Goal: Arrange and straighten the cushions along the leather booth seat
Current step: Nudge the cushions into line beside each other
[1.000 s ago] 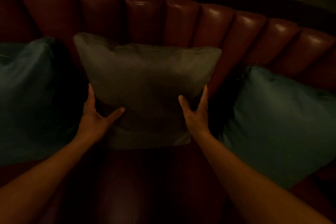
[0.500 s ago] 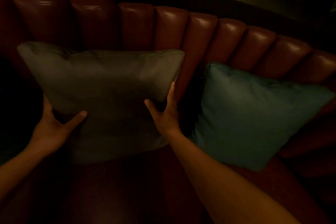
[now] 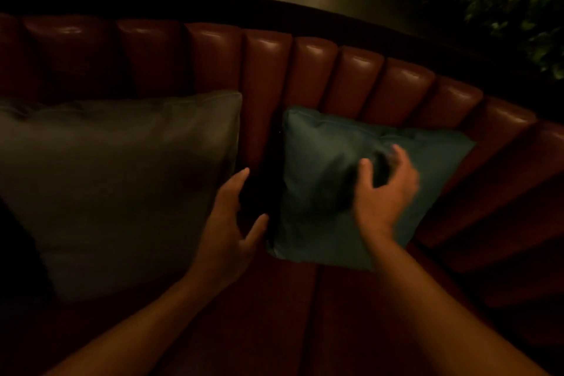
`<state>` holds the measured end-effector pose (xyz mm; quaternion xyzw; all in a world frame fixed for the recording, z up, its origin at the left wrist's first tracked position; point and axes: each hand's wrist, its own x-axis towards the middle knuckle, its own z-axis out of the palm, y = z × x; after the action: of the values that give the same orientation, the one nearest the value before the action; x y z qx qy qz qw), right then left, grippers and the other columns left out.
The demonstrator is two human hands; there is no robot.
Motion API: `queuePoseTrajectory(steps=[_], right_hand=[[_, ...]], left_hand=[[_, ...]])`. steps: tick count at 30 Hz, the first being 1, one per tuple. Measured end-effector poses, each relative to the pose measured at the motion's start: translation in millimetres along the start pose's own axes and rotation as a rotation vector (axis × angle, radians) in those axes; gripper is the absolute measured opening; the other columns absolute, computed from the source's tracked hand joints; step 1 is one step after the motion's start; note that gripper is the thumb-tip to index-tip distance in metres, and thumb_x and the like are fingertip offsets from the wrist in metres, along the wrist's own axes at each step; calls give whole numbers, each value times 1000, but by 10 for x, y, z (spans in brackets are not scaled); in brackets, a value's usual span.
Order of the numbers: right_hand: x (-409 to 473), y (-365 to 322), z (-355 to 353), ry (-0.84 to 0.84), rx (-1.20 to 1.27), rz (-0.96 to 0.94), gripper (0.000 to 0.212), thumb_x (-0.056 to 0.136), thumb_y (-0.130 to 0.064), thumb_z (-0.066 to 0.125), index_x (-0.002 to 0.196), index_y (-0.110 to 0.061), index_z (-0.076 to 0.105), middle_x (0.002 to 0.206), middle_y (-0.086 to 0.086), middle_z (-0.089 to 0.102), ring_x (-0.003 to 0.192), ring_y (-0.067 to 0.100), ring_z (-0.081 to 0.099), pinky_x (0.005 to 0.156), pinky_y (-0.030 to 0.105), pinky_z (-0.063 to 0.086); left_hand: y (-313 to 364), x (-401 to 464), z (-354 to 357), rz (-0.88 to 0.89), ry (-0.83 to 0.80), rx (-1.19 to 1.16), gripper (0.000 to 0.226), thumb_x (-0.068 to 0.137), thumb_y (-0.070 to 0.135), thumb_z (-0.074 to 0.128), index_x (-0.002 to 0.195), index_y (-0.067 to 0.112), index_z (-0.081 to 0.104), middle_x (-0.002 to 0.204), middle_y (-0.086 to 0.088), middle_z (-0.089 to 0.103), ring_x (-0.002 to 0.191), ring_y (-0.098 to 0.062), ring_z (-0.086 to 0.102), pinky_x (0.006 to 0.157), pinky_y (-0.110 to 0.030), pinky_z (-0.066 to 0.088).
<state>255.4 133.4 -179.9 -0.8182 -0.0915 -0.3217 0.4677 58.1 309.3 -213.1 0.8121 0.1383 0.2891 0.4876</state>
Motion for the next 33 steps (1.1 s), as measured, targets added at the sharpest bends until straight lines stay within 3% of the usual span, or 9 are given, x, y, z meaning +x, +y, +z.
queuePoseTrajectory(steps=[4,6,9,12,15,18,21,29,33], right_hand=[[192,720,-462,122,-36,225,84,84,-54,72,146,-4,47,141,23,50,135,40,44,116,47,34],[243,1032,-595,37,-9,338,96,82,-62,72,154,-9,37,151,21,39,144,35,36,120,48,30],[338,1377,-669,-95,52,501,103,85,-59,75,162,-15,22,163,17,26,152,29,27,125,43,26],[324,1606,-623,-272,171,536,120,72,-75,75,164,-26,15,168,4,25,152,17,30,125,40,28],[227,1757,-516,-419,275,490,117,70,-71,79,163,-31,19,165,-5,33,147,10,37,123,36,32],[158,1792,-415,-384,331,464,118,61,-77,81,158,-35,29,155,-10,46,137,4,49,117,29,38],[106,1745,-375,-322,392,454,95,72,-62,83,153,-37,39,143,-19,56,129,-5,54,114,29,43],[-5,1613,-191,-319,457,438,103,73,-57,85,158,-31,33,148,-15,53,131,-3,54,110,24,44],[16,1728,-111,-329,458,428,98,76,-48,85,157,-29,33,150,-14,53,133,-1,54,111,25,43]], left_hand=[[25,436,453,-279,-129,-21,101,85,50,73,161,21,14,165,-3,28,149,-14,29,121,-34,30],[-4,638,592,-369,-163,-5,108,81,50,78,161,19,12,166,-2,24,150,-18,27,115,-24,26],[-129,822,799,-367,-203,1,124,69,54,86,161,27,8,165,7,22,150,-14,25,119,-25,24],[-338,870,1005,-396,-244,-104,128,59,48,95,156,36,12,153,21,32,143,-5,32,108,-15,37],[-489,867,1175,-514,-352,-152,144,51,52,96,157,45,-2,160,14,29,146,-16,32,115,-37,39],[-597,868,1249,-525,-394,-269,123,50,53,97,151,48,26,147,13,52,135,-17,51,104,-52,50],[-632,879,1211,-466,-292,-285,99,55,53,95,140,45,45,133,14,63,123,-15,62,98,-53,55],[-752,928,1025,-438,-266,-219,89,58,55,90,137,50,47,129,21,65,118,-6,63,94,-42,57],[-747,954,1156,-475,-292,-326,72,72,34,84,132,49,47,122,23,68,110,0,67,82,-36,60]])
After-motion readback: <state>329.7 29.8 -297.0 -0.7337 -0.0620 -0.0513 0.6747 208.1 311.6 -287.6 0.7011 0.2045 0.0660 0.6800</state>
